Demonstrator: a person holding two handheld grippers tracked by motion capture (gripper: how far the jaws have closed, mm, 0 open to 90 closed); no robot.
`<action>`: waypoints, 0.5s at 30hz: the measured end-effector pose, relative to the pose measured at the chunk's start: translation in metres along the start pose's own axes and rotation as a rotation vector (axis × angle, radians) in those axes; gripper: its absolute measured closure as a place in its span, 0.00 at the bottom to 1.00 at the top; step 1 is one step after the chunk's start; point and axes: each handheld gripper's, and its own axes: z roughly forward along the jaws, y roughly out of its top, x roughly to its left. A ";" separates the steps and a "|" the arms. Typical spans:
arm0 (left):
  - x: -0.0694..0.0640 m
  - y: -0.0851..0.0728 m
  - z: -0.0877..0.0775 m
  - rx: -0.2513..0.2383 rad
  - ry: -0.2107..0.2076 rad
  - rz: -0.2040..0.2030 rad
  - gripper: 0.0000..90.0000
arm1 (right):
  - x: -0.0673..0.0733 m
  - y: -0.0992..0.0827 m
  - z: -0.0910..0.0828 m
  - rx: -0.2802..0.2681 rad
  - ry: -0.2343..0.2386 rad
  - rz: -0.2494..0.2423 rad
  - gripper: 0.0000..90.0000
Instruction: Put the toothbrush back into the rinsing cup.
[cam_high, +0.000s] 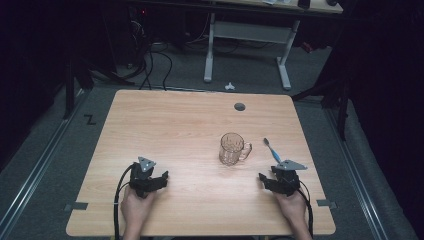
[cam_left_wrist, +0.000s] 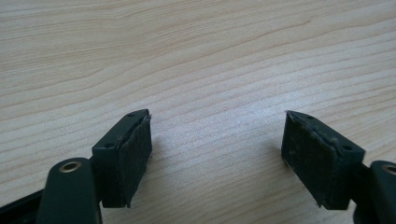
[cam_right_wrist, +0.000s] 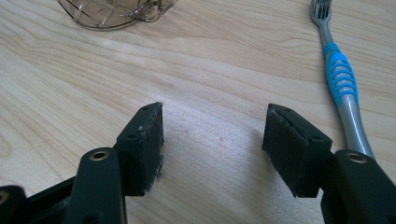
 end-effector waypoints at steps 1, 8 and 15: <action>0.000 0.000 0.000 0.000 0.000 0.000 0.28 | 0.000 0.000 0.000 0.000 0.000 0.000 0.43; 0.000 0.000 0.000 0.000 0.000 -0.001 0.28 | 0.000 0.000 0.000 0.001 -0.002 0.003 0.43; 0.000 0.000 0.000 0.000 0.000 -0.001 0.28 | 0.000 0.000 0.000 0.001 -0.002 0.003 0.43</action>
